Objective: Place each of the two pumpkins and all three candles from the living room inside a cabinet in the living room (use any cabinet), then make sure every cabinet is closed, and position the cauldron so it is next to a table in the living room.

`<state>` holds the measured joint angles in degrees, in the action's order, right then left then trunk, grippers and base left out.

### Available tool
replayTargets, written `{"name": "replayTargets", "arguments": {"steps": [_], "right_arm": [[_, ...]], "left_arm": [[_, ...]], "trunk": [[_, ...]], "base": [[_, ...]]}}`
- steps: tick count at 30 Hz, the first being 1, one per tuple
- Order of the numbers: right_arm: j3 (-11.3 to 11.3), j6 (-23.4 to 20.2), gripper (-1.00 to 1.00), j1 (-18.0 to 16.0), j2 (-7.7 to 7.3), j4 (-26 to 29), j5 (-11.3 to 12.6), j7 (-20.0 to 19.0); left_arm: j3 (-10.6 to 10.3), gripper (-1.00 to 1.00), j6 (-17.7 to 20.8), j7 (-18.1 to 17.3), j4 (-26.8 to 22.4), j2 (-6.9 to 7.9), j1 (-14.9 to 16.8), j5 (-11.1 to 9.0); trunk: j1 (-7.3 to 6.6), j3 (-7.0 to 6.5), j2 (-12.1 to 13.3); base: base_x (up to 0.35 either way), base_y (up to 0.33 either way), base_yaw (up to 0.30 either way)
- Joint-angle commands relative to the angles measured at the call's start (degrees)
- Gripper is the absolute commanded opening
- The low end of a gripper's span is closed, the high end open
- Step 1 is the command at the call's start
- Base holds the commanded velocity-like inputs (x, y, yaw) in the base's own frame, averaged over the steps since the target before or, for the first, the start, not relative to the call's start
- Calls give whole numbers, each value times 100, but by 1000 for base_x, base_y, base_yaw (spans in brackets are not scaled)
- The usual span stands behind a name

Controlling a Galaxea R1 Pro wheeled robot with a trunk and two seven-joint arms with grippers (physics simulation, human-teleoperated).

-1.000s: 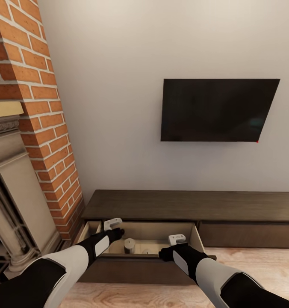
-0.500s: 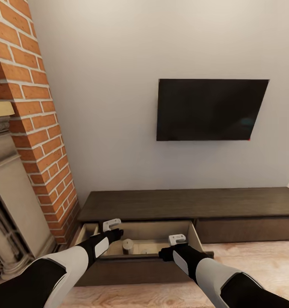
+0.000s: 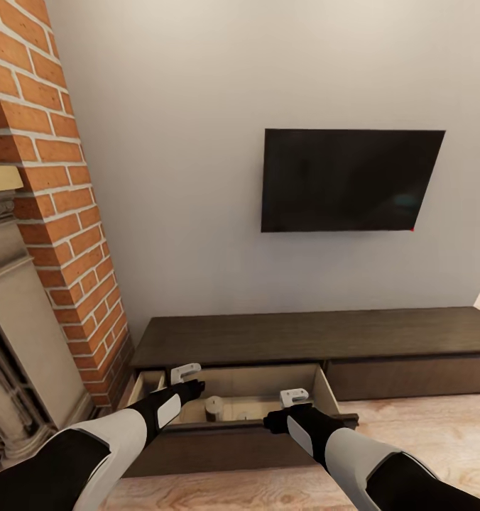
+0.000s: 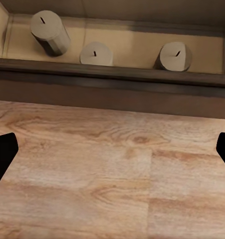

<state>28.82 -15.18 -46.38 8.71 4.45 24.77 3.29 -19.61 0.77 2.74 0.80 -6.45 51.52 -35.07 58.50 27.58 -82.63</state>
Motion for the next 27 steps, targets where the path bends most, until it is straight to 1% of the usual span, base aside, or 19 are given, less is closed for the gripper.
{"name": "replayTargets", "arguments": {"steps": [1,27], "right_arm": [[52,-32,100,-2,-1,12,52,32],[54,-31,100,-2,-1,12,39,23]], "left_arm": [[-45,100,10,15,8,1,7,-48],[-43,100,37,16,17,3,7,-53]], "trunk": [[22,24,-45],[593,491,-1088]], "base": [[0,0,0],[0,0,0]]}}
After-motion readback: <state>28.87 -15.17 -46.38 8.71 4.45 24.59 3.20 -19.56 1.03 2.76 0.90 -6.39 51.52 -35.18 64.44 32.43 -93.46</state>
